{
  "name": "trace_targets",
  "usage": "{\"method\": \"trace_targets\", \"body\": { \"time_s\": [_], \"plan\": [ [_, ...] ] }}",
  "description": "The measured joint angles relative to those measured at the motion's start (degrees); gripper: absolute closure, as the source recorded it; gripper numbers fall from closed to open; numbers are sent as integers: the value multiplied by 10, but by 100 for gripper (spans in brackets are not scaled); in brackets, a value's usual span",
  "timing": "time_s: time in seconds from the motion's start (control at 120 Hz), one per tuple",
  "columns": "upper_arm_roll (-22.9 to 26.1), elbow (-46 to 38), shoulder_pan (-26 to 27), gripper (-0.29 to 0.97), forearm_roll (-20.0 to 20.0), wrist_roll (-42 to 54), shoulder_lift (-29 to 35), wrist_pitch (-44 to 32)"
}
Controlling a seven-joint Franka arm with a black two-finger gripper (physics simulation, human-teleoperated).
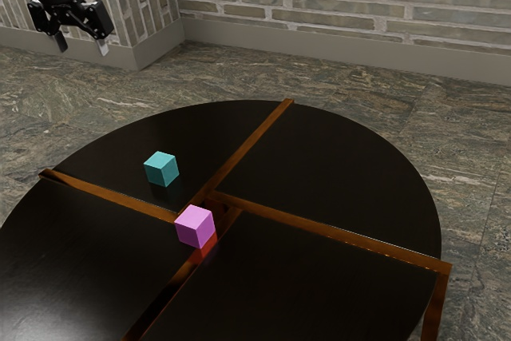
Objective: Pick up the blue block with one arm, and put the blue block on the pink block with one arm
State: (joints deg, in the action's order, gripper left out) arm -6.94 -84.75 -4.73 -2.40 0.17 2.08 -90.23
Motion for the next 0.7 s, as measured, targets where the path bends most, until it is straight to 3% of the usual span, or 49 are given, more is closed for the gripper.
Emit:
{"method": "trace_targets", "body": {
  "time_s": [0.233, 0.35, 0.483, 0.583, 0.7],
  "plan": [
    [-7, 4, 0, 0, 14, 0, 1, 2],
    [-13, 156, 7, 0, -13, 0, 30, 65],
    [-84, 162, -4, 0, -11, 19, -80, 68],
    [-94, 123, -96, 0, 6, 45, -175, 29],
    [-95, 74, -115, 0, 28, 75, -234, -39]
  ]
}}
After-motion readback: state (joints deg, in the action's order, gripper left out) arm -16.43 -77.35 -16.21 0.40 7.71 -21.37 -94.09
